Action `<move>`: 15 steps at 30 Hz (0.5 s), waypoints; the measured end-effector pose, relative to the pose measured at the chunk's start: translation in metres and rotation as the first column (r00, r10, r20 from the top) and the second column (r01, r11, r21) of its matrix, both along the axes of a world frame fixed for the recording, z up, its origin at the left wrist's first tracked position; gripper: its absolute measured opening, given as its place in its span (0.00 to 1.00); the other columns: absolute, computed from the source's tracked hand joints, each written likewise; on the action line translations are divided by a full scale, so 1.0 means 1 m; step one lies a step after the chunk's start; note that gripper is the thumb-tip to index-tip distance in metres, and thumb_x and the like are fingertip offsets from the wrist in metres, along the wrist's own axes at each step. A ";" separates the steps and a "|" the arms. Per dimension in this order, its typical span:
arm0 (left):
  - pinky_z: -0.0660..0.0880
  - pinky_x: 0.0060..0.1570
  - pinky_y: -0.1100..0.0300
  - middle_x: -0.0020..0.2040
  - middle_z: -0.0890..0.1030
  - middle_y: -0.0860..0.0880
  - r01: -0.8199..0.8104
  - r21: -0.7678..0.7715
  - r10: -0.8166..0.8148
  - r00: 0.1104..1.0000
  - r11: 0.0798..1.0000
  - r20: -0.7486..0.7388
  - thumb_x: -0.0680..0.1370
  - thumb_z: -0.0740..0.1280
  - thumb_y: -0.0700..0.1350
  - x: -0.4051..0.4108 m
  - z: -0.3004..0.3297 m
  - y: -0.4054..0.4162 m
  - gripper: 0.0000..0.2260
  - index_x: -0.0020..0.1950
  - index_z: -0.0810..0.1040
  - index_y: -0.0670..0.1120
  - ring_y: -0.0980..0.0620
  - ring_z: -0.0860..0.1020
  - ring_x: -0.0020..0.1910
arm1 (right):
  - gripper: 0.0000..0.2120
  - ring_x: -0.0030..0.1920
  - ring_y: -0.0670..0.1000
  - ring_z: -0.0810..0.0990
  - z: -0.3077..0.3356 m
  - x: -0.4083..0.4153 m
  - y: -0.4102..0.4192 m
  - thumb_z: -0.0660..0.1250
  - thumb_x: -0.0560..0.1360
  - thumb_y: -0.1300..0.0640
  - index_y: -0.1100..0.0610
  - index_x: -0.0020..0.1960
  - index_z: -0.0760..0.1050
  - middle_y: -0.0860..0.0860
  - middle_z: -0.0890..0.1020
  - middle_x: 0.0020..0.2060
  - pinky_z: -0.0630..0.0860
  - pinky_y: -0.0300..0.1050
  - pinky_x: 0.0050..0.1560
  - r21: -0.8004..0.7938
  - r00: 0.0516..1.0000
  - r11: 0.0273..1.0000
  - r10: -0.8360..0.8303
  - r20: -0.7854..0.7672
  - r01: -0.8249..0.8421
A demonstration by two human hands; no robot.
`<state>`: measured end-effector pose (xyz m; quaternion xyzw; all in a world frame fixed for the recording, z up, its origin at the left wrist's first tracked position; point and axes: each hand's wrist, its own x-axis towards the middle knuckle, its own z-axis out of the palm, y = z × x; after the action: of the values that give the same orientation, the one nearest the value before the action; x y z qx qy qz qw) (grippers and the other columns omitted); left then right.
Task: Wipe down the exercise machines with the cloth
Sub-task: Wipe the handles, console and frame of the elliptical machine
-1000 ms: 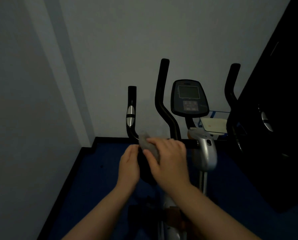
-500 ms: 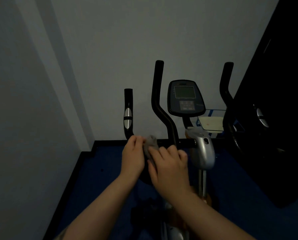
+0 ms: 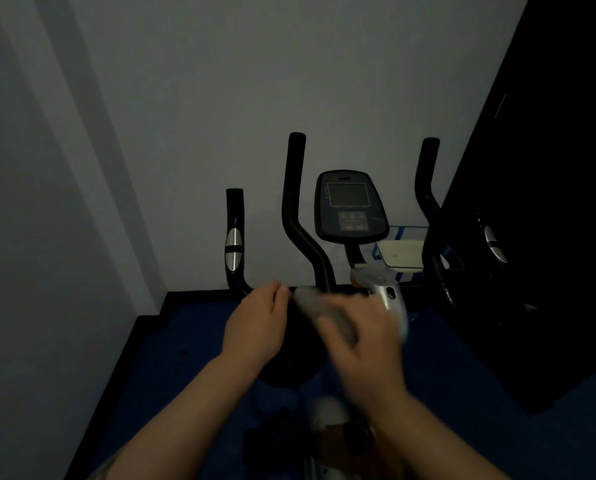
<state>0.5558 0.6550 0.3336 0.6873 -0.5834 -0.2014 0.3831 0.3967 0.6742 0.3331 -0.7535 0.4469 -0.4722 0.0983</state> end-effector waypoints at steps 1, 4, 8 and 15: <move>0.74 0.41 0.53 0.40 0.79 0.51 -0.017 0.016 0.017 1.000 1.000 0.009 0.83 0.54 0.51 -0.001 -0.001 0.000 0.15 0.45 0.77 0.48 0.54 0.76 0.39 | 0.14 0.47 0.45 0.70 0.014 -0.007 -0.014 0.60 0.74 0.45 0.48 0.55 0.77 0.35 0.72 0.42 0.65 0.46 0.49 0.002 0.996 0.999 -0.054 0.065 0.054; 0.70 0.36 0.57 0.40 0.79 0.51 -0.066 0.015 0.066 0.998 0.998 0.025 0.83 0.53 0.51 -0.003 -0.002 0.002 0.16 0.44 0.77 0.48 0.55 0.76 0.38 | 0.13 0.51 0.46 0.68 0.035 -0.019 -0.064 0.61 0.77 0.46 0.47 0.60 0.73 0.42 0.73 0.46 0.59 0.42 0.50 0.050 0.980 0.986 -0.149 -0.128 0.157; 0.68 0.34 0.61 0.39 0.78 0.54 -0.083 -0.001 0.083 0.990 0.997 0.115 0.83 0.53 0.52 -0.004 -0.004 0.005 0.16 0.45 0.77 0.49 0.58 0.74 0.37 | 0.13 0.58 0.52 0.71 0.003 -0.010 -0.089 0.64 0.79 0.52 0.50 0.62 0.73 0.49 0.72 0.55 0.71 0.48 0.54 0.246 0.968 0.967 -0.006 -0.250 0.069; 0.73 0.38 0.55 0.38 0.78 0.52 -0.111 -0.010 0.112 0.986 0.994 0.123 0.83 0.53 0.53 -0.005 -0.006 0.003 0.17 0.43 0.77 0.48 0.57 0.75 0.36 | 0.05 0.48 0.44 0.76 -0.003 -0.026 -0.074 0.67 0.77 0.54 0.49 0.52 0.74 0.47 0.77 0.47 0.70 0.34 0.44 0.328 0.991 0.940 0.121 -0.064 -0.094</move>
<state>0.5510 0.6584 0.3276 0.7293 -0.5670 -0.1357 0.3580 0.3703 0.5997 0.3303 -0.7694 0.4802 -0.3544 0.2275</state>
